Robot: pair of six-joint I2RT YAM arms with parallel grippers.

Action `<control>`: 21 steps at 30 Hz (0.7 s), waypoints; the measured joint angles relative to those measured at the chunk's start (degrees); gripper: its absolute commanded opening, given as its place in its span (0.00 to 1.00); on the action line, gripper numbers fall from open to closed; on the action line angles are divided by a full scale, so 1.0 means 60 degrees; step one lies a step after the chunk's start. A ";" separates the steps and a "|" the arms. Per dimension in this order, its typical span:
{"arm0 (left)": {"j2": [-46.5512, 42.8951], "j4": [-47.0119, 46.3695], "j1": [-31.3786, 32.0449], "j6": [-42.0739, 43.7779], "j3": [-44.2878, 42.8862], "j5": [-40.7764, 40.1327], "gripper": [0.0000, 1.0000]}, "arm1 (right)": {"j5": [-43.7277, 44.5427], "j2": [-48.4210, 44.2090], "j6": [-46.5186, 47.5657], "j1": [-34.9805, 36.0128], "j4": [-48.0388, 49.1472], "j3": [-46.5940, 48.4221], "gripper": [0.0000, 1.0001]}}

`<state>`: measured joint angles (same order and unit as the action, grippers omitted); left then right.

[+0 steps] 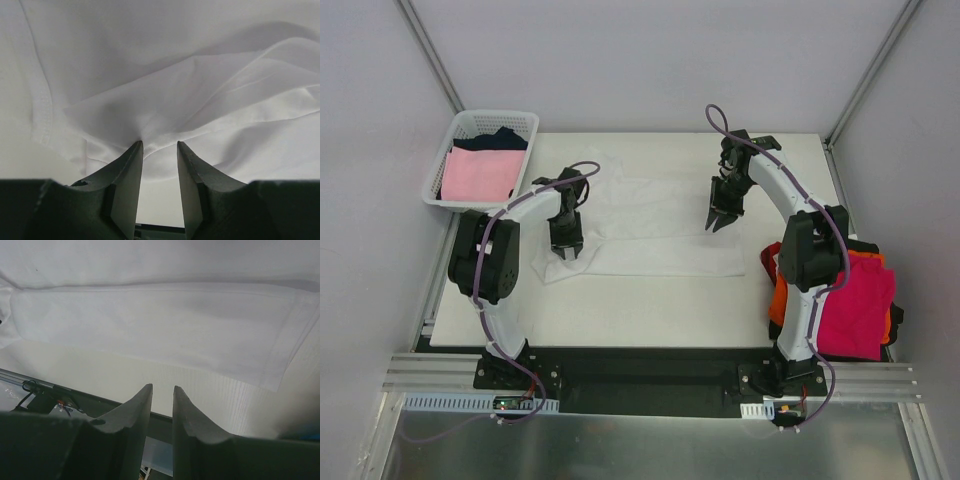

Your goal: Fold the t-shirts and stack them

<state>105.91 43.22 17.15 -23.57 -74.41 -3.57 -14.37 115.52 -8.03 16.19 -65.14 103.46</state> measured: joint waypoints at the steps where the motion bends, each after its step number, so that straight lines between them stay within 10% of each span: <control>1: 0.0011 -0.0004 0.0000 0.0004 0.0120 0.0011 0.34 | 0.0000 0.0000 0.0000 0.0000 0.0000 0.0000 0.27; 21: 0.0102 -0.0066 0.0000 0.0011 0.0444 -0.0248 0.23 | -0.0004 0.0000 0.0004 0.0007 0.0000 -0.0004 0.27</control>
<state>106.52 42.83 17.15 -23.51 -71.75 -5.06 -14.39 115.52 -8.01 16.23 -65.14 103.44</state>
